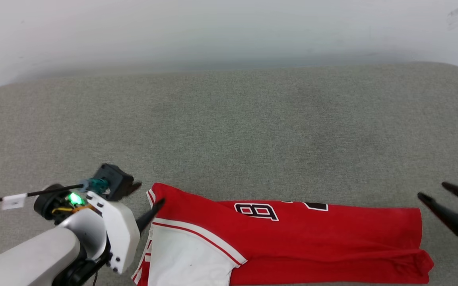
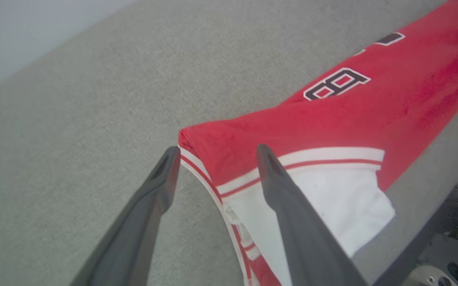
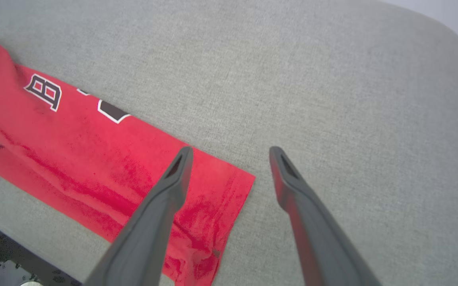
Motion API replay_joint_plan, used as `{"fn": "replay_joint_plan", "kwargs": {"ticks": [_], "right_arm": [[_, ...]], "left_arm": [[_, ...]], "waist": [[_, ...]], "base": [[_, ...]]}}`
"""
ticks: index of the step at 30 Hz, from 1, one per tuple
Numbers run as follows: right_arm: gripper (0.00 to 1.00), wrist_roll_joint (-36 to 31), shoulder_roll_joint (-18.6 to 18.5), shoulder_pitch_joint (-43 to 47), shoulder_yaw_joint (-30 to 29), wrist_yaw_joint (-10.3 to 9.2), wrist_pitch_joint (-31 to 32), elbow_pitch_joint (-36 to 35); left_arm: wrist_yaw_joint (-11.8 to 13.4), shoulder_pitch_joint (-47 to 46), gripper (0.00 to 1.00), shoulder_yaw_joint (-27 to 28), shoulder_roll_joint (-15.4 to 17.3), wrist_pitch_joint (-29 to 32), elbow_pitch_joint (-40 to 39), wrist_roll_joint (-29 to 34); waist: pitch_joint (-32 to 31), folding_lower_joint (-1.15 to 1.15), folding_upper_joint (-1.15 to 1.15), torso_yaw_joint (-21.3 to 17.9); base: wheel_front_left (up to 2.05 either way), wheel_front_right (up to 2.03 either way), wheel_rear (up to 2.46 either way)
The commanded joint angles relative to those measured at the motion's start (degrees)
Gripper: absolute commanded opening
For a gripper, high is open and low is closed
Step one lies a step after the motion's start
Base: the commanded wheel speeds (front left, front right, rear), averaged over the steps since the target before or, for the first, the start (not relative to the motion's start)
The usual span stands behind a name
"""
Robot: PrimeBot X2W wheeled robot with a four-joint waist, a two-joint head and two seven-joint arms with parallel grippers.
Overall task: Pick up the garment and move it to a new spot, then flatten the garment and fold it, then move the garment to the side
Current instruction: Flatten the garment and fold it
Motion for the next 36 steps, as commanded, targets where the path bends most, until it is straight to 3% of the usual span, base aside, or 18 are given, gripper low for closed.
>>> {"fn": "replay_joint_plan", "kwargs": {"ticks": [1,9,13,17,21,26,36], "right_arm": [[1.0,-0.1,0.0,1.5,-1.9,-0.06,-1.7,-0.1],[1.0,0.9,2.8,8.1,-12.7,-0.06,-6.4,4.8],[1.0,2.7,5.4,11.1,-15.8,-0.06,-6.7,7.1],[1.0,4.1,7.8,13.1,-16.8,-0.06,-5.1,8.6],[1.0,6.1,10.2,14.0,-16.4,-0.06,-2.9,9.5],[1.0,8.6,12.6,14.6,-15.5,-0.05,-0.3,10.9],[1.0,12.1,16.9,15.6,-8.9,-0.05,7.6,11.9]], "left_arm": [[2.3,0.8,1.0,1.4,-0.9,-3.7,0.2,0.9],[15.0,5.0,1.0,7.4,-5.1,-22.8,4.0,6.4],[19.7,7.7,1.0,11.4,-8.0,-25.9,5.3,7.0],[22.6,10.4,1.0,16.6,-10.9,-26.4,5.4,11.2],[23.4,14.7,1.0,23.8,-14.3,-26.5,5.0,17.7],[22.6,20.4,1.0,32.7,-18.6,-26.4,3.5,25.1],[19.3,29.5,1.0,45.0,-28.1,-26.4,0.7,36.5]], "waist": [[-0.1,0.01,0.0,0.1],[0.8,0.01,0.0,0.6],[1.3,0.01,0.0,1.0],[1.9,0.01,0.0,1.4],[2.6,0.01,0.0,1.8],[3.1,0.01,0.0,2.5],[3.5,0.01,0.0,3.7]], "base": [[0.0,0.0,0.0],[0.0,0.0,0.0],[0.0,0.0,0.0],[0.0,0.0,0.0],[0.0,0.0,0.0],[0.0,0.0,0.0],[0.0,0.0,0.0]]}}
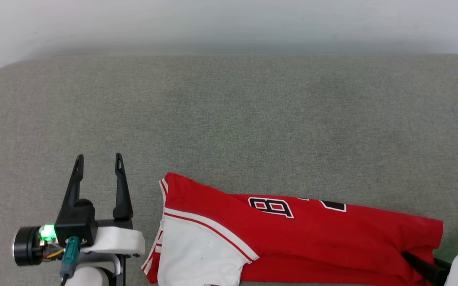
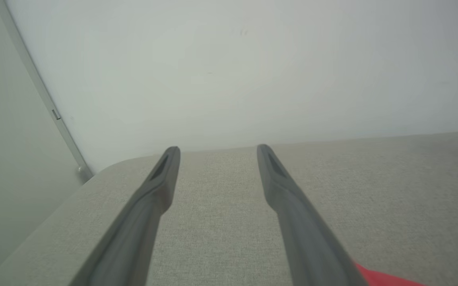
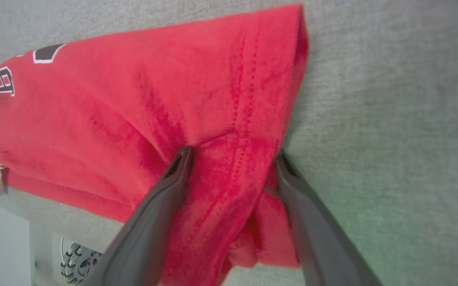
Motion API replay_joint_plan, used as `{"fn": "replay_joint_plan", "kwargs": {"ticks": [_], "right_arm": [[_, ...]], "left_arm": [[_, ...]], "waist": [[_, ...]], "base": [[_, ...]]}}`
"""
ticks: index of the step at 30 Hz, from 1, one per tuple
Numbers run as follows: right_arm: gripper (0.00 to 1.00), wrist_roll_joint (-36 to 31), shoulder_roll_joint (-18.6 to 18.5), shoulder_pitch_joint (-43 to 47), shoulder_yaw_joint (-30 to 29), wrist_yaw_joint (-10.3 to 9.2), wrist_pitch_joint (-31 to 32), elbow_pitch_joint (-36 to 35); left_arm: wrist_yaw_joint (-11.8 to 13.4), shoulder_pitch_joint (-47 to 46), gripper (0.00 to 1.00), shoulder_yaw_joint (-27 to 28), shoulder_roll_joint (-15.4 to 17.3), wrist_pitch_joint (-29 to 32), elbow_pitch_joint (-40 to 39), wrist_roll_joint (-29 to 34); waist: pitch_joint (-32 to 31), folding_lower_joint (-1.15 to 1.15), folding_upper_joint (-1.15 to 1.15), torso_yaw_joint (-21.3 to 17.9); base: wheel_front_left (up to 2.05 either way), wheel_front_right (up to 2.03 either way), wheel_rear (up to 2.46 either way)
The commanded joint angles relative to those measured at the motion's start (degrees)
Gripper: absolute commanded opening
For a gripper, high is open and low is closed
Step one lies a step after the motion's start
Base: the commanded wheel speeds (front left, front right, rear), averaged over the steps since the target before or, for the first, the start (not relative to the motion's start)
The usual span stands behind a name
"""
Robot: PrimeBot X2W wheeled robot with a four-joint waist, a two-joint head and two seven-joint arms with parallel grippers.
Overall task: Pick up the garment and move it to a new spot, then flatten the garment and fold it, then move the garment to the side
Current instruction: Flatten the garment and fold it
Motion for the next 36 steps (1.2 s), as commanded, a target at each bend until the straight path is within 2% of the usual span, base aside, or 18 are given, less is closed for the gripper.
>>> {"fn": "replay_joint_plan", "kwargs": {"ticks": [1,4,5,6,12,17,22,26,30,36], "right_arm": [[1.0,0.5,3.1,1.9,3.2,-0.03,2.2,1.1],[1.0,0.4,3.7,1.4,3.9,-0.02,2.1,1.6],[0.37,0.0,3.5,0.9,3.8,-0.02,1.4,1.8],[0.0,-0.4,3.1,0.3,3.4,-0.03,0.5,2.2],[0.0,-0.8,-0.8,-2.2,0.5,-0.07,-2.4,2.7],[0.0,-0.4,-5.4,-2.5,-2.1,-0.06,-2.0,3.0],[0.0,-2.2,-10.0,-2.0,-4.4,-0.05,-0.4,6.8],[0.0,-3.3,-11.0,-1.8,-4.0,-0.03,3.1,7.1],[0.0,-0.4,-9.7,-1.4,-4.0,-0.03,6.7,1.7],[0.0,2.4,-8.0,-0.5,-2.9,-0.03,11.1,-11.9]], "left_arm": [[-0.3,1.1,1.0,0.8,-1.0,-0.1,-0.3,0.9],[-1.8,3.5,1.0,3.7,-4.0,-0.1,-0.8,4.1],[-2.3,4.2,1.0,4.5,-4.9,-0.1,-0.9,5.2],[-2.8,4.9,1.0,5.3,-5.8,-0.1,-0.9,6.2],[-5.6,8.8,1.0,10.0,-10.8,-0.1,-1.2,10.1],[-8.1,11.2,1.0,11.9,-12.9,-0.1,-0.8,13.1],[-10.5,13.0,1.0,13.6,-14.3,-0.1,-0.5,14.6],[-12.1,14.2,1.0,15.0,-15.1,-0.1,-0.2,15.5],[-13.2,14.9,1.0,16.0,-15.9,-0.1,0.0,16.1],[-14.8,15.4,1.0,17.0,-16.8,-0.1,0.2,17.0]], "waist": [[0.0,0.0,0.0,0.1],[0.0,0.0,0.0,0.3],[-0.1,0.0,0.0,0.3],[-0.2,0.0,0.0,0.3],[-2.1,0.0,0.0,0.0],[-4.2,0.0,0.0,-0.4],[-5.8,0.0,0.0,-0.7],[-6.7,0.0,0.0,-0.8],[-7.6,0.0,0.0,-1.0],[-8.0,0.0,0.0,-1.0]], "base": [[0.0,0.0,0.0],[0.0,0.0,0.0],[0.0,0.0,0.0],[0.0,0.0,0.0],[0.0,0.0,0.0],[0.0,0.0,0.0],[0.0,0.0,0.0],[0.0,0.0,0.0],[0.0,0.0,0.0],[0.0,0.0,0.0]]}}
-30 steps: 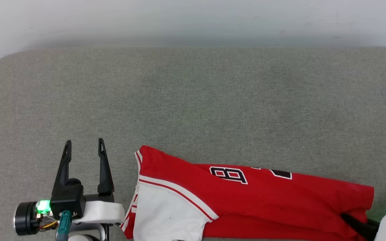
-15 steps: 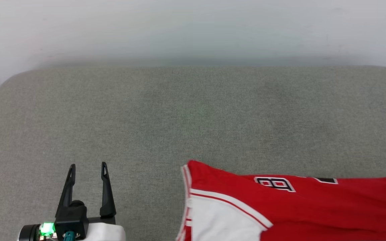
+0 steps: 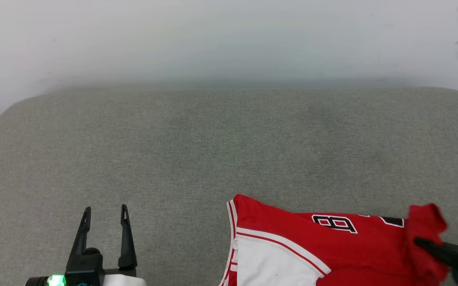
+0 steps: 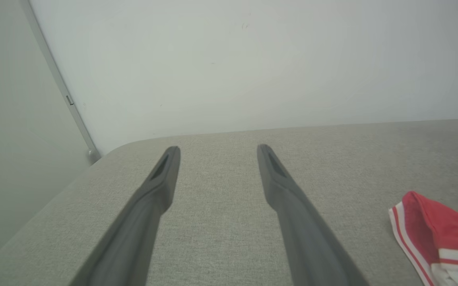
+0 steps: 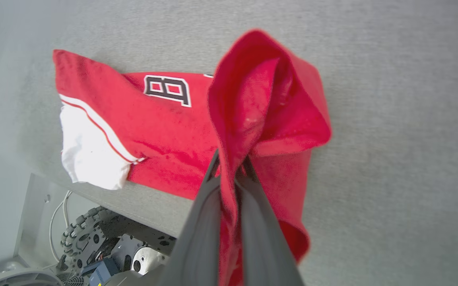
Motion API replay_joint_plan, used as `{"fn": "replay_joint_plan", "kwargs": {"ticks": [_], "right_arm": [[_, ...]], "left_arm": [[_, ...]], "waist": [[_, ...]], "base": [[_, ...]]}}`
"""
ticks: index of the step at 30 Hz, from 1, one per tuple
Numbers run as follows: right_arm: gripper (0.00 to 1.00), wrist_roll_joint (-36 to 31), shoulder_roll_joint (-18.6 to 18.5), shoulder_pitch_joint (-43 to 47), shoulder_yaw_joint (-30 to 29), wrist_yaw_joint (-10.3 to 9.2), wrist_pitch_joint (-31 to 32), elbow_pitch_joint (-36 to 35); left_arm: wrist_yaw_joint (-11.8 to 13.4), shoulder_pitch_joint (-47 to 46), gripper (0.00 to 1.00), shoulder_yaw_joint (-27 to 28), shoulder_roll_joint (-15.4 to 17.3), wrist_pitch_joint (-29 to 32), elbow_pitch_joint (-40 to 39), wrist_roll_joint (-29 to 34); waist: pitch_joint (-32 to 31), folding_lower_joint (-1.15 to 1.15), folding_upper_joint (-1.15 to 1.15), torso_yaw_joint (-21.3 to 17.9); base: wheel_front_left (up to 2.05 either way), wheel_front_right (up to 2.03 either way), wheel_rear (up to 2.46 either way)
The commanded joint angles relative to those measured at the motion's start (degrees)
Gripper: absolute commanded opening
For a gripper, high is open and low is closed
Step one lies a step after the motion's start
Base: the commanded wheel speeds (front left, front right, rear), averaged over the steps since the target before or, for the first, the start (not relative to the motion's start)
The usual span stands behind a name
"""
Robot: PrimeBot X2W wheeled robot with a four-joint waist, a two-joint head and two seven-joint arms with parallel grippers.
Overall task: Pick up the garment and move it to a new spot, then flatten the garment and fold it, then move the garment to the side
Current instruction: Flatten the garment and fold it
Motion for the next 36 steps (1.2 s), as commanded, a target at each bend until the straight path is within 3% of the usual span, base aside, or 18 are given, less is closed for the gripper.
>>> {"fn": "replay_joint_plan", "kwargs": {"ticks": [1,8,14,17,18,26,31,35,36], "right_arm": [[0.0,-0.3,0.9,0.2,0.7,-0.03,0.7,-2.9],[0.0,-6.0,5.7,-6.0,7.4,-0.03,6.5,-14.2],[0.0,-13.7,11.5,-15.8,17.6,-0.03,10.7,-14.3],[0.0,-16.1,15.0,-20.7,23.1,-0.03,11.2,-11.7],[0.0,-18.4,18.3,-25.6,27.8,-0.03,10.2,-7.9],[0.0,-22.0,25.8,-33.8,39.5,-0.03,6.3,7.2],[0.0,-23.1,27.2,-35.3,46.6,-0.05,3.7,15.2],[0.0,-21.6,27.8,-36.6,49.4,-0.05,0.6,17.2],[0.32,-21.1,27.7,-37.2,49.5,-0.06,-0.7,17.1]], "left_arm": [[-0.3,0.1,1.0,0.3,-0.1,-0.1,0.1,0.4],[-1.5,-1.0,1.0,1.0,-1.0,-0.1,0.2,1.0],[-2.5,-2.5,1.0,1.3,-1.5,-0.1,0.4,1.4],[-2.9,-3.1,1.0,1.3,-1.8,-0.1,0.5,1.6],[-3.4,-4.1,1.0,1.1,-2.0,-0.1,0.6,1.8],[-3.8,-5.7,1.0,1.1,-2.6,-0.1,1.1,2.0],[-4.0,-6.5,1.0,1.1,-2.8,-0.1,1.5,2.2],[-3.8,-6.0,1.0,1.7,-3.0,-0.1,1.8,2.1],[-3.9,-5.6,1.0,1.9,-2.9,-0.1,1.9,2.1]], "waist": [[0.1,0.0,0.0,0.1],[1.2,0.0,0.0,0.8],[2.9,0.0,0.0,1.8],[3.8,0.0,0.0,2.3],[5.0,0.0,0.0,3.0],[7.8,0.0,0.0,3.9],[8.8,0.0,0.0,4.4],[8.4,0.0,0.0,3.6],[8.0,0.0,0.0,3.3]], "base": [[0.0,0.0,0.0],[0.0,0.0,0.0],[0.0,0.0,0.0],[0.0,0.0,0.0],[0.0,0.0,0.0],[0.0,0.0,0.0],[0.0,0.0,0.0],[0.0,0.0,0.0],[0.0,0.0,0.0]]}}
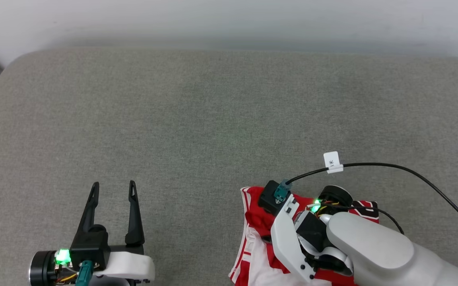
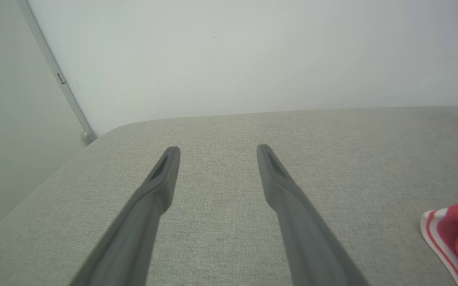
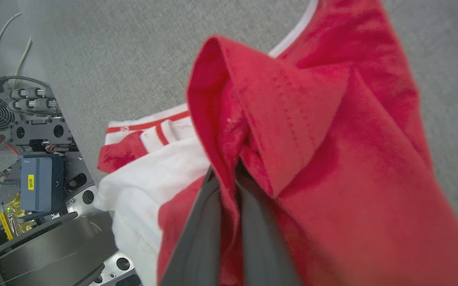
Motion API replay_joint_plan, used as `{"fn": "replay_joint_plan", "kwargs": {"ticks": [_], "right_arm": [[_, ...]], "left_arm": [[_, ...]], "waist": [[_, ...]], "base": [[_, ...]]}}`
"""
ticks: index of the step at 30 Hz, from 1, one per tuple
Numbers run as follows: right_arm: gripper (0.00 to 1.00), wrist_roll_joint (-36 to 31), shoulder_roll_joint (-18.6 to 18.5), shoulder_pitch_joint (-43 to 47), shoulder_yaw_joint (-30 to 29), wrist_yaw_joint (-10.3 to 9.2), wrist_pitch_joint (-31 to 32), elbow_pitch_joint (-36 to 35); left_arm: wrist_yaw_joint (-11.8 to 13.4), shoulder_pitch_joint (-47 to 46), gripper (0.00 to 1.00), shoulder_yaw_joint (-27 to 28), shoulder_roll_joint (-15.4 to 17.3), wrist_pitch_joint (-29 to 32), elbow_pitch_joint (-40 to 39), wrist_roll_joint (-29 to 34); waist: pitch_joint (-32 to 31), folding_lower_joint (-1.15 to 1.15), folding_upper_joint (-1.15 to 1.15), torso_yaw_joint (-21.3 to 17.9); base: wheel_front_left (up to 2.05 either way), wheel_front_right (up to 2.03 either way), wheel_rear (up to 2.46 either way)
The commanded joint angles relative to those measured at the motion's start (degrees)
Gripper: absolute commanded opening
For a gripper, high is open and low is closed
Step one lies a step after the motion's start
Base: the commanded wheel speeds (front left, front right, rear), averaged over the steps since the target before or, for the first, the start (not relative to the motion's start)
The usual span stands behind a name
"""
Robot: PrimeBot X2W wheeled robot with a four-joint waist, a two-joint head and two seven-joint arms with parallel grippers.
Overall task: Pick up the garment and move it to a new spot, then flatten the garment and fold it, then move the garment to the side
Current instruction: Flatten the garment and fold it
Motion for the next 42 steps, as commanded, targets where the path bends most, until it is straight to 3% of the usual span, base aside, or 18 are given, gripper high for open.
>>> {"fn": "replay_joint_plan", "kwargs": {"ticks": [1,8,12,13,15,20,25,28,33,42], "right_arm": [[0.99,0.5,-0.4,-1.0,0.4,-0.09,-2.3,0.1],[1.0,-2.2,-6.0,-3.9,-3.0,-0.09,-16.0,-5.7],[1.0,-8.0,-9.2,-2.3,-12.1,-0.08,-28.4,-6.5],[1.0,-8.0,-9.2,-2.3,-12.1,-0.08,-28.4,-6.5],[1.0,-12.1,-9.4,0.1,-18.8,-0.07,-34.6,-5.5],[1.0,-22.2,-6.9,7.9,-36.3,-0.07,-44.7,-4.0],[1.0,-31.8,-1.9,19.0,-53.1,-0.07,-46.6,-7.5],[1.0,-36.7,1.9,25.1,-61.9,-0.07,-46.6,-13.5],[1.0,-40.2,8.3,35.0,-70.2,-0.07,-46.6,-21.4],[1.0,-39.5,13.7,46.3,-73.8,-0.07,-46.6,-27.5]], "left_arm": [[0.0,0.7,1.0,0.4,-0.2,-0.1,0.1,0.3],[0.1,2.2,1.0,1.2,-0.1,-0.1,0.3,0.5],[0.1,2.8,1.0,1.6,0.0,-0.1,0.0,0.5],[0.1,2.8,1.0,1.6,0.0,-0.1,0.0,0.5],[0.0,3.5,1.0,1.6,0.0,-0.1,-0.2,0.6],[0.0,4.3,1.0,1.4,-0.1,-0.1,-0.5,0.8],[-0.1,5.0,1.0,1.4,-0.1,-0.1,-0.7,0.8],[-0.3,5.3,1.0,1.4,-0.1,-0.1,-1.0,0.6],[-0.7,5.7,1.0,1.6,-0.1,-0.1,-1.5,0.3],[-2.5,6.5,1.0,1.9,-0.3,-0.1,-2.1,-0.4]], "waist": [[-1.0,0.0,0.0,-0.7],[-4.8,0.0,0.0,-2.3],[-6.3,0.0,0.0,-3.5],[-6.3,0.0,0.0,-3.5],[-6.9,0.0,0.0,-4.0],[-8.1,0.0,0.0,-5.3],[-9.1,0.0,0.0,-6.1],[-9.3,0.0,0.0,-6.4],[-9.3,0.0,0.0,-6.7],[-9.8,0.0,0.0,-6.4]], "base": [[0.0,0.0,0.0],[0.0,0.0,0.0],[0.0,0.0,0.0],[0.0,0.0,0.0],[0.0,0.0,0.0],[0.0,0.0,0.0],[0.0,0.0,0.0],[0.0,0.0,0.0],[0.0,0.0,0.0],[0.0,0.0,0.0]]}}
